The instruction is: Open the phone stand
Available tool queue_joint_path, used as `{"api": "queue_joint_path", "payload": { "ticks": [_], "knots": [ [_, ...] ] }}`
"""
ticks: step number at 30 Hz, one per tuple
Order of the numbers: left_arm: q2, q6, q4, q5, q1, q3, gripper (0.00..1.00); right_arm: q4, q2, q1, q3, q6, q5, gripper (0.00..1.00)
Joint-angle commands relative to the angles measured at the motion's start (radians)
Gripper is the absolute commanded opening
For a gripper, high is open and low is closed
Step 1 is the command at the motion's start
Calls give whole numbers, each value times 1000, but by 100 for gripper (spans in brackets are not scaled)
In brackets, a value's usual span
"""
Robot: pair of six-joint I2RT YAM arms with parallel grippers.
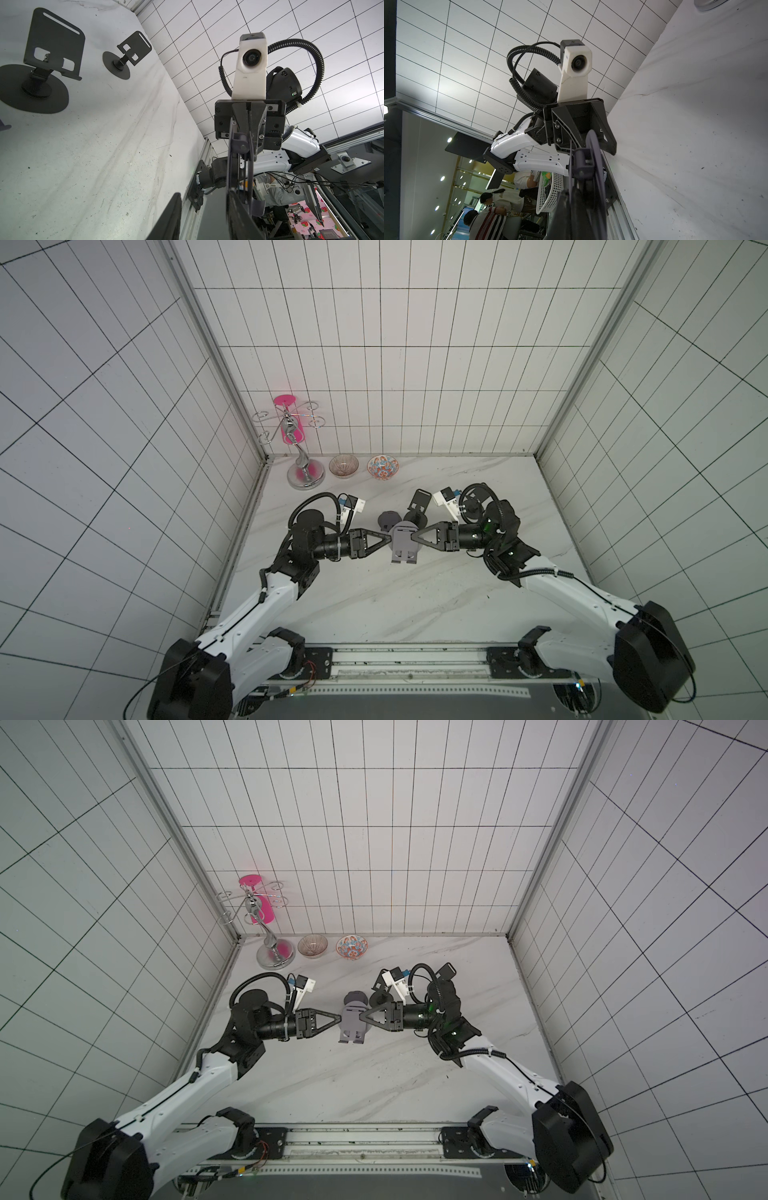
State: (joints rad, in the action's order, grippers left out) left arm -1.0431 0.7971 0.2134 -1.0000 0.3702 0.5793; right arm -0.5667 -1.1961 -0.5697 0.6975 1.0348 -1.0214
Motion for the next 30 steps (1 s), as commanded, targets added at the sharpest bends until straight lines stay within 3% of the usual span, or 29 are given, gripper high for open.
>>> {"api": "queue_joint_path", "payload": {
  "ticks": [1, 9, 13, 20, 25, 30],
  "knots": [
    [-21, -9, 17, -15, 11, 28, 36, -77, -7, -15, 16, 19, -34, 0],
    [-60, 8, 63, -52, 31, 40, 26, -153, -60, -35, 11, 52, -41, 0],
    [-70, 30, 99, -68, 33, 37, 0, -185, -81, -39, 13, 65, -45, 0],
    [-90, 99, 166, -93, 33, 34, 0, -244, -84, -40, 28, 79, -33, 0],
    [-158, 18, -17, -119, 33, 55, 0, -303, -59, -36, 53, 67, 3, 0],
    [-231, -5, -78, -120, 36, 21, 0, -244, -37, -34, 124, -9, 31, 0]
  ]
}}
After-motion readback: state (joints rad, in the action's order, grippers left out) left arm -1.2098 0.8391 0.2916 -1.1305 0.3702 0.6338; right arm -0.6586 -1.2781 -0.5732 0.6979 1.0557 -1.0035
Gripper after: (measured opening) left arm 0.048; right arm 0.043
